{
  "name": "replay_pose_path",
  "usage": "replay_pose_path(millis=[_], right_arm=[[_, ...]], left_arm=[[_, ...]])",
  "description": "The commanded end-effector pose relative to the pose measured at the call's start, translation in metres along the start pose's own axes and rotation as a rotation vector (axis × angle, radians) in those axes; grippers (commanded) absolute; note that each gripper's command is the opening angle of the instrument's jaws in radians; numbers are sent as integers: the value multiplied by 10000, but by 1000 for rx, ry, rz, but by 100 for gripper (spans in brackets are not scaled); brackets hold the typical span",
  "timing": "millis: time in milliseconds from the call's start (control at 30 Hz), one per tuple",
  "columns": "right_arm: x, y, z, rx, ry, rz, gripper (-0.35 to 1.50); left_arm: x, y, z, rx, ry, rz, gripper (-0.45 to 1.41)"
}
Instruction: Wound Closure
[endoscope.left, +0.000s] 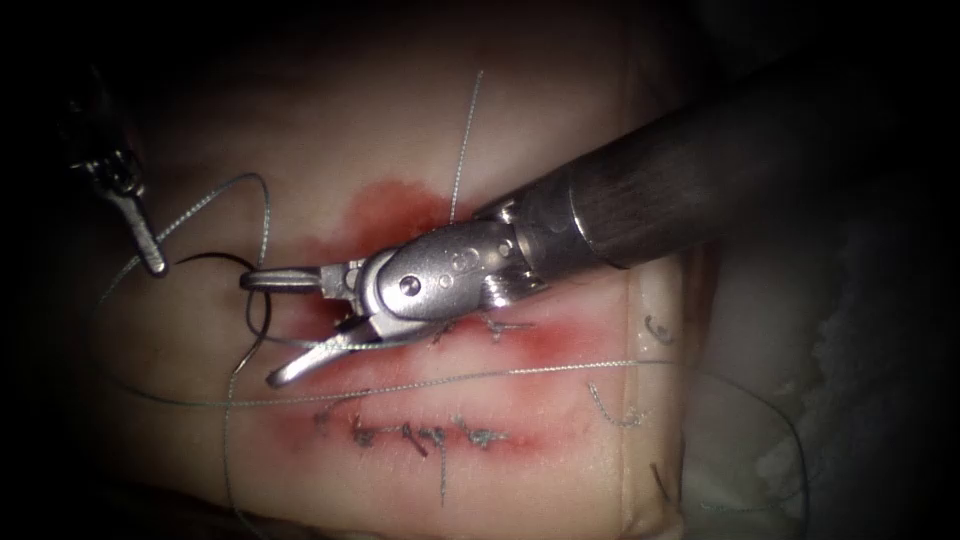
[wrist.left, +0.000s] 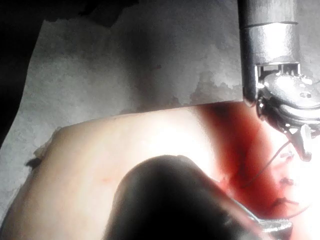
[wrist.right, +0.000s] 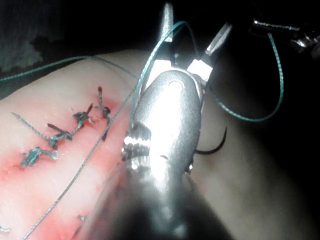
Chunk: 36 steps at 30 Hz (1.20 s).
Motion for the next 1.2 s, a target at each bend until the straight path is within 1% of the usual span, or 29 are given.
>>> replay_pose_path(millis=[33, 67, 100, 167, 200, 233, 267, 333, 367, 400, 433, 467, 500, 533, 567, 600, 633, 667, 700, 733, 800, 833, 867, 933, 967, 1000, 1100, 1167, 1200], right_arm=[[5, 0, 5, 29, 7, 22, 79], [5, 0, 4, 50, 16, 26, 93], [5, 0, 4, 74, 25, 24, 94], [5, -2, 3, 159, 62, 15, 109], [3, -5, 1, 256, 95, 1, 121], [3, -6, 0, 288, 105, -6, 120], [3, -6, 0, 288, 105, -6, 120], [2, -11, -3, 361, 119, -22, 121], [2, -15, -7, 416, 128, -23, 123], [3, -16, -9, 445, 130, -13, 118], [4, -18, -14, 507, 145, 0, 114], [5, -19, -16, 536, 153, 16, 104], [5, -19, -16, 536, 153, 16, 104], [6, -17, -20, 581, 186, 33, 67], [7, -17, -21, 587, 210, 36, 42], [8, -16, -22, 563, 234, 37, 9], [11, -13, -24, 493, 247, 42, -35], [13, -11, -24, 441, 243, 52, -35], [14, -9, -24, 416, 241, 47, -35], [17, -9, -21, 420, 244, 40, -23], [16, -14, -18, 443, 247, 34, -23], [14, -17, -16, 453, 248, 35, -32], [11, -25, -14, 473, 256, 21, -35], [8, -37, -11, 506, 270, -17, -35], [8, -37, -11, 506, 270, -17, -35], [4, -50, -9, 537, 286, -67, -35], [-6, -70, -12, 564, 267, -180, -35], [-20, -79, -17, 530, 255, -261, -35], [-34, -84, -23, 479, 252, -318, -35]], left_arm=[[-9, -4, -4, 0, -2, 2, -45], [-9, -7, -6, -6, -3, 0, -45], [-10, -11, -9, -11, -2, -8, -45], [-9, -24, -17, -16, -2, 20, -45], [-6, -41, -29, -16, -19, 31, -45], [-5, -49, -34, -18, -28, 38, -45], [-5, -49, -34, -18, -28, 38, -45], [-2, -68, -46, -20, -43, 57, -45], [1, -84, -54, -19, -55, 70, -45], [2, -93, -59, -18, -62, 86, -45], [4, -107, -65, -18, -69, 103, -45], [4, -115, -68, -21, -74, 113, -45], [4, -115, -68, -21, -74, 113, -45], [4, -126, -70, -28, -85, 137, -45], [3, -132, -71, -28, -91, 153, -45], [1, -137, -70, -27, -96, 170, -45], [-4, -145, -66, -28, -109, 201, -45], [-7, -147, -63, -30, -116, 209, -45], [-9, -149, -60, -29, -115, 218, -45], [-12, -152, -53, -23, -90, 214, -45], [-10, -154, -48, -23, -79, 213, -45], [-9, -156, -46, -21, -70, 213, -45], [-6, -158, -43, -9, -60, 214, -45], [0, -160, -38, 10, -29, 217, -45], [0, -160, -38, 10, -29, 217, -45], [9, -159, -24, 16, 22, 224, -45], [21, -153, 2, 14, 87, 221, -45], [29, -144, 20, 6, 133, 202, -45], [37, -131, 33, -27, 169, 165, -45]])
